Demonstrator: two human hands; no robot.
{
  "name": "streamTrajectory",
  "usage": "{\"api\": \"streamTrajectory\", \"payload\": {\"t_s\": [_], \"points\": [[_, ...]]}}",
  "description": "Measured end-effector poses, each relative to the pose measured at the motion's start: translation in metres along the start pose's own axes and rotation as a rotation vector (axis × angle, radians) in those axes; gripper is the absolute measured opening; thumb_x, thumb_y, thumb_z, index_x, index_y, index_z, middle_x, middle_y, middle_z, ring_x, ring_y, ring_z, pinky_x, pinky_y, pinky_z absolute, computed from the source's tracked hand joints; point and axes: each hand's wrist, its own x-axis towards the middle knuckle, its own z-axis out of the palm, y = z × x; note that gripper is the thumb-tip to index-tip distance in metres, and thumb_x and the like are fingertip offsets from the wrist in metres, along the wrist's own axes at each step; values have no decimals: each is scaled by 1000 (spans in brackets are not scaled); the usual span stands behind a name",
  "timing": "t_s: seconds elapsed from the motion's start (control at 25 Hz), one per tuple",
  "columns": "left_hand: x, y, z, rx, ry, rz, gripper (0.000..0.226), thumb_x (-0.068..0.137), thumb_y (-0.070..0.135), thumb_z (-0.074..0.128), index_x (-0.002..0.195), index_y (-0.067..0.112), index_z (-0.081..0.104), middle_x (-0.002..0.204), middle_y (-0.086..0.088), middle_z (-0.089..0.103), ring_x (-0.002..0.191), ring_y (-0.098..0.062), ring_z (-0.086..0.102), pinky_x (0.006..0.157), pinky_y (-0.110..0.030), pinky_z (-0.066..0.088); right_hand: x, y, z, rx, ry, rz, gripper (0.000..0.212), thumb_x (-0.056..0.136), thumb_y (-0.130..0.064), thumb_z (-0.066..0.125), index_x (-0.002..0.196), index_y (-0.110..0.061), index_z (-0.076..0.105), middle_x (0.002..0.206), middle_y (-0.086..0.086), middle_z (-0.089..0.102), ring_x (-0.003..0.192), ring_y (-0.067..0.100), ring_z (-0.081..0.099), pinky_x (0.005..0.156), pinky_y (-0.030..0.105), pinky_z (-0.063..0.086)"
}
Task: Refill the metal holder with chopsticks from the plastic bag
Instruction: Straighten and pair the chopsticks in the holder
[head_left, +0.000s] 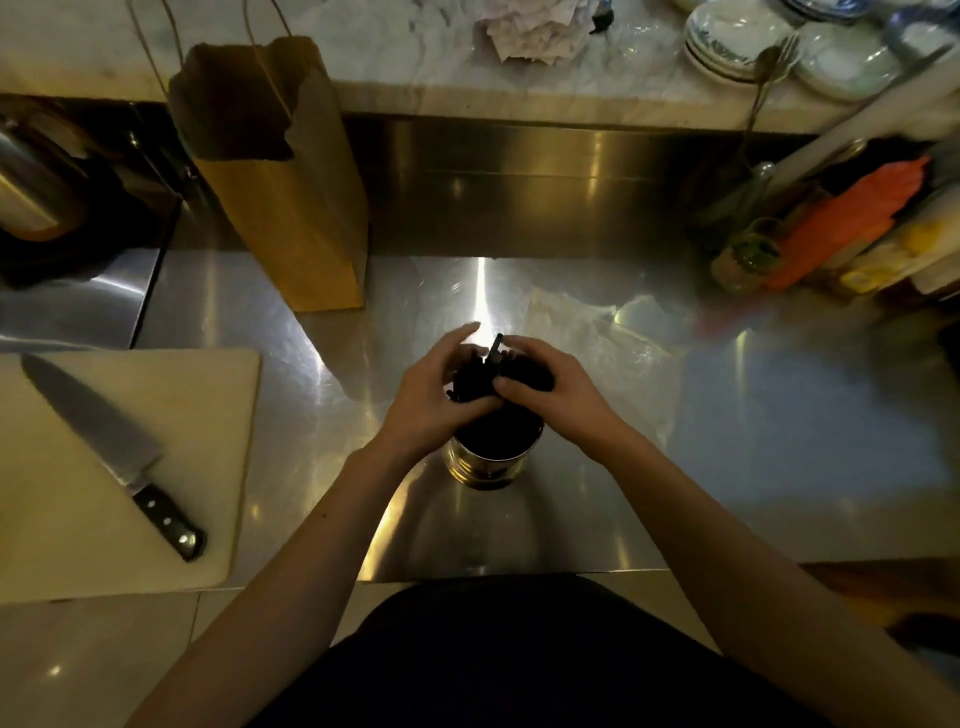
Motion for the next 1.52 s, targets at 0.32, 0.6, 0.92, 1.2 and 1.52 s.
{"api": "streamTrajectory", "payload": {"t_s": [0.32, 0.6, 0.92, 1.2, 1.52], "points": [[6, -3, -11, 510, -103, 336, 61, 94, 30, 59, 149, 31, 32, 161, 7, 20, 141, -18, 36, 107, -39, 43, -12, 3, 1, -192, -1, -104, 56, 96, -38, 54, 146, -31, 31, 137, -3, 54, 118, 3, 48, 96, 15, 41], [-4, 2, -3, 434, -70, 248, 66, 92, 25, 62, 149, 28, 30, 150, 1, 43, 134, -19, 45, 107, -44, 43, -8, 6, -12, -304, -59, -145, 59, 92, -37, 60, 144, -26, 36, 138, 1, 54, 121, 10, 51, 97, 23, 42], [-16, 14, -6, 180, 237, 60, 50, 82, 17, 75, 128, 23, 58, 111, 8, 65, 95, -3, 62, 83, -24, 55, -19, 10, -20, -285, 2, -129, 53, 82, -39, 73, 129, -28, 51, 116, -8, 58, 96, 6, 58, 78, 20, 48], [-23, 21, 5, 160, 348, 50, 24, 82, 8, 74, 106, 14, 71, 97, 3, 70, 86, 0, 63, 76, -4, 47, -26, 9, -25, -100, 190, -114, 13, 84, -21, 74, 94, -17, 67, 81, -3, 70, 73, 7, 68, 71, 23, 58], [-24, 28, 9, 242, 381, 31, 39, 83, 21, 75, 119, 20, 63, 116, 2, 65, 99, -8, 59, 84, -9, 43, -23, -2, -27, -202, 200, -180, 11, 90, -16, 66, 98, -20, 72, 85, -12, 70, 81, -1, 66, 77, 11, 49]]}}
